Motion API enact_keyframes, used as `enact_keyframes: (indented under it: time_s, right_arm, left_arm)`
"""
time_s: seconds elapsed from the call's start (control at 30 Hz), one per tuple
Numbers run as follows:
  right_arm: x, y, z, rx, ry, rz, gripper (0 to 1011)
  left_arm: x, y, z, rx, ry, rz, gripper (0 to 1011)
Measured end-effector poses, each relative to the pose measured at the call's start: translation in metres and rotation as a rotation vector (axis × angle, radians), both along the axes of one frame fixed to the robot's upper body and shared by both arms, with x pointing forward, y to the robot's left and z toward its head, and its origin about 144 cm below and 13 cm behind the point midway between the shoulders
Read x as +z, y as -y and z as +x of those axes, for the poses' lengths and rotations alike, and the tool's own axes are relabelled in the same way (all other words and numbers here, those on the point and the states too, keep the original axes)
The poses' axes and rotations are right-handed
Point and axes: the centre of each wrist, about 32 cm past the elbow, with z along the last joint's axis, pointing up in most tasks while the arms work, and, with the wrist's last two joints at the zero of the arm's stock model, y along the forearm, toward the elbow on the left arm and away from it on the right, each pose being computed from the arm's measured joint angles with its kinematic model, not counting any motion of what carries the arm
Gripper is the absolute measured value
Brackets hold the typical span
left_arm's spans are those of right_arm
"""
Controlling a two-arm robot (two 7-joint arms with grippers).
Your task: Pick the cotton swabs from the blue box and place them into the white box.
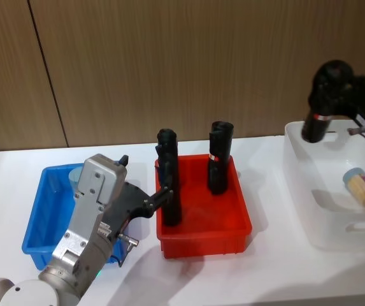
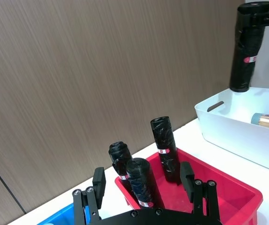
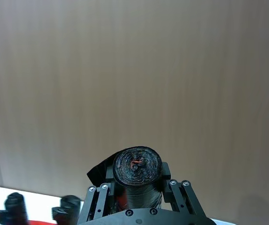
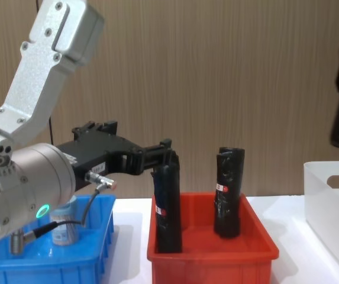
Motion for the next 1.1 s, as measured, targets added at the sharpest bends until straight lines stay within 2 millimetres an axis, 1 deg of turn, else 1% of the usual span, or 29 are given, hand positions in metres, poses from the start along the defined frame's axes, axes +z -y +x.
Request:
enact_keyframes:
  time_s: [0.23, 0.3, 0.33, 0.37, 0.4, 0.43, 0.57, 0.6, 0.63, 0.67, 0.83, 1.1]
  right_arm:
    - [-0.006, 0.014, 0.000, -0.085, -0.033, -0.011, 531]
    - [-0.007, 0.017, 0.000, -0.098, -0.039, -0.011, 567]
    - [-0.008, 0.019, 0.000, -0.110, -0.045, -0.012, 567]
    - [-0.009, 0.020, 0.000, -0.115, -0.047, -0.012, 622]
    - [-0.010, 0.021, 0.000, -0.120, -0.050, -0.013, 639]
    - [-0.010, 0.022, 0.001, -0.125, -0.053, -0.013, 695]
    - [-0.014, 0.026, 0.001, -0.147, -0.063, -0.014, 781]
    - [-0.014, 0.027, 0.001, -0.149, -0.063, -0.014, 826]
    - [-0.014, 0.027, 0.001, -0.151, -0.064, -0.013, 844]
    - [-0.015, 0.028, 0.001, -0.155, -0.065, -0.013, 896]
    - [-0.017, 0.030, 0.001, -0.163, -0.064, -0.012, 1000]
    - [-0.018, 0.032, 0.000, -0.168, -0.060, -0.005, 1002]
  left_arm:
    - [0.000, 0.000, 0.000, 0.000, 0.000, 0.000, 1004]
    - [0.000, 0.000, 0.000, 0.000, 0.000, 0.000, 1004]
    - [0.000, 0.000, 0.000, 0.000, 0.000, 0.000, 1004]
    - [0.000, 0.000, 0.000, 0.000, 0.000, 0.000, 1004]
    - [0.000, 0.000, 0.000, 0.000, 0.000, 0.000, 1004]
    - [0.000, 0.000, 0.000, 0.000, 0.000, 0.000, 1004]
    - [0.000, 0.000, 0.000, 0.000, 0.000, 0.000, 1004]
    - [0.000, 0.000, 0.000, 0.000, 0.000, 0.000, 1004]
    - [0.000, 0.000, 0.000, 0.000, 0.000, 0.000, 1004]
    - [0.000, 0.000, 0.000, 0.000, 0.000, 0.000, 1004]
    - [0.000, 0.000, 0.000, 0.000, 0.000, 0.000, 1004]
    - [0.000, 0.000, 0.000, 0.000, 0.000, 0.000, 1004]
